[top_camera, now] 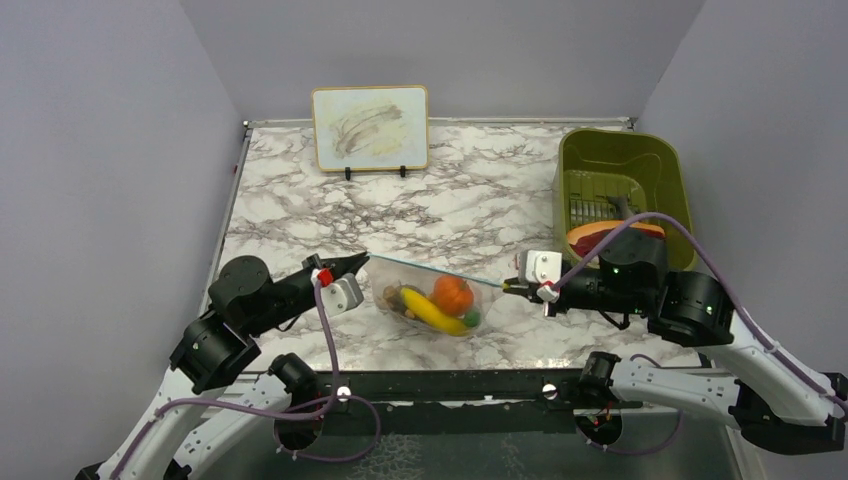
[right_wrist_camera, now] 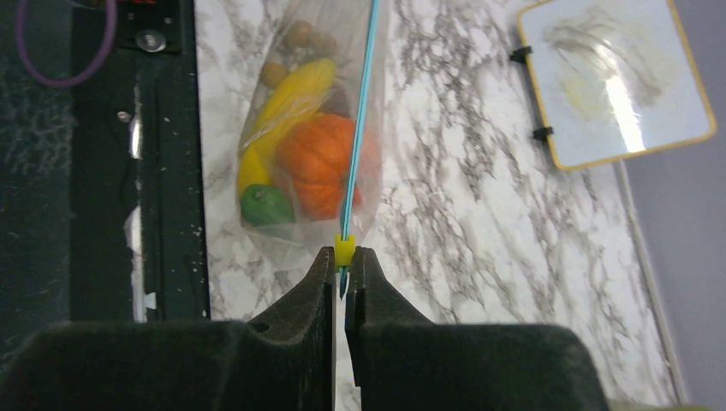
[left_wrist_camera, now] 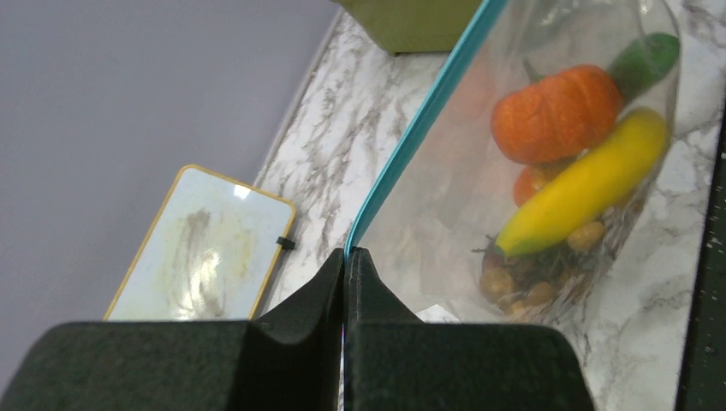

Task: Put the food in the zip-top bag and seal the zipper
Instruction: Zip the zipper food storage bag at the center of the board, then place the zipper food storage bag at the center of the board.

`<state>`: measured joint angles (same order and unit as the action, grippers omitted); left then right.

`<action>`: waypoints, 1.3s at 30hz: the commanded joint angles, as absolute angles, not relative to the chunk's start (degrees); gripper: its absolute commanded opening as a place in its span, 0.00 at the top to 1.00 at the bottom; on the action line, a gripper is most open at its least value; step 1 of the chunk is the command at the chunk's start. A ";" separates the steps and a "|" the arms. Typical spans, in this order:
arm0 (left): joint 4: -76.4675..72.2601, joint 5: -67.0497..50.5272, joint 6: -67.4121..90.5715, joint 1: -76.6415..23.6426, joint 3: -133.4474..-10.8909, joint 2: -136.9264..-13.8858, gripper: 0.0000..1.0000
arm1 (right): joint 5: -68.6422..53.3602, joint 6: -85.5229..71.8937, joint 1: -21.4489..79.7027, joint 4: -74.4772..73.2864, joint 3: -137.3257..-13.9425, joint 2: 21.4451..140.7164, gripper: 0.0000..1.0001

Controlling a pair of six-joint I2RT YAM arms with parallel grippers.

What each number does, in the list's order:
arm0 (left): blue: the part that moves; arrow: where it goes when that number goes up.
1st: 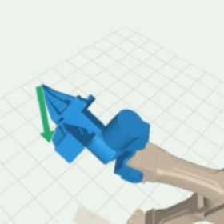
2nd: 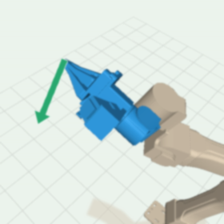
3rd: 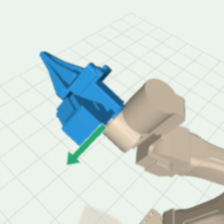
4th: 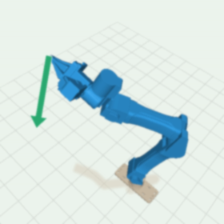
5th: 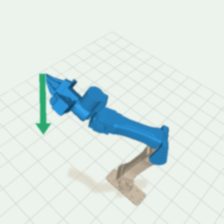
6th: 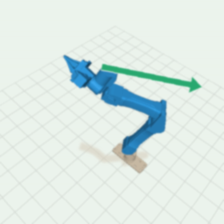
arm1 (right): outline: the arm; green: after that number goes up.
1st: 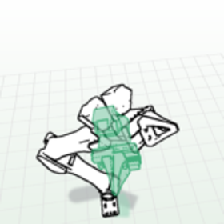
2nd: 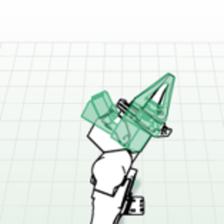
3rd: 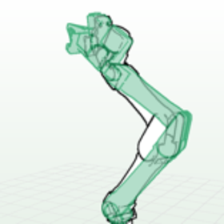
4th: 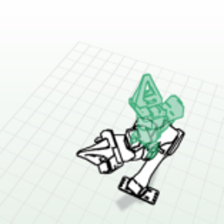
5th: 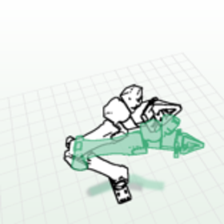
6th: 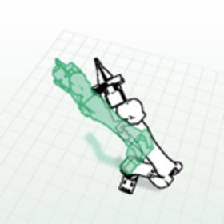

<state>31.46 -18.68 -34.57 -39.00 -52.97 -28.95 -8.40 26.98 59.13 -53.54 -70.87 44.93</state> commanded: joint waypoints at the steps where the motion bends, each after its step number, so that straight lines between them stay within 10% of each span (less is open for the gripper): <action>1: 27.87 -7.12 -34.09 -38.15 -49.74 -23.25 1.00 | -20.67 23.40 58.66 -46.72 -66.87 46.39 0.99; 9: 28.52 -2.51 -37.58 -38.15 -44.64 -17.42 1.00 | -33.82 11.26 58.66 -25.09 -55.38 50.45 0.99; 20: 26.11 5.98 -39.58 -38.14 -38.90 -19.95 1.00 | -17.92 1.87 58.66 -12.18 -52.08 58.05 0.99; 39: 20.80 9.79 -23.51 -38.15 -47.67 -30.27 0.29 | -6.45 -3.73 49.10 -3.59 -52.45 70.36 0.99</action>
<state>23.42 8.03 -29.39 -38.26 -44.29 -29.91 -6.74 -1.74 52.31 -7.99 -50.33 67.75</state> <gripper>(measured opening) 0.647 0.041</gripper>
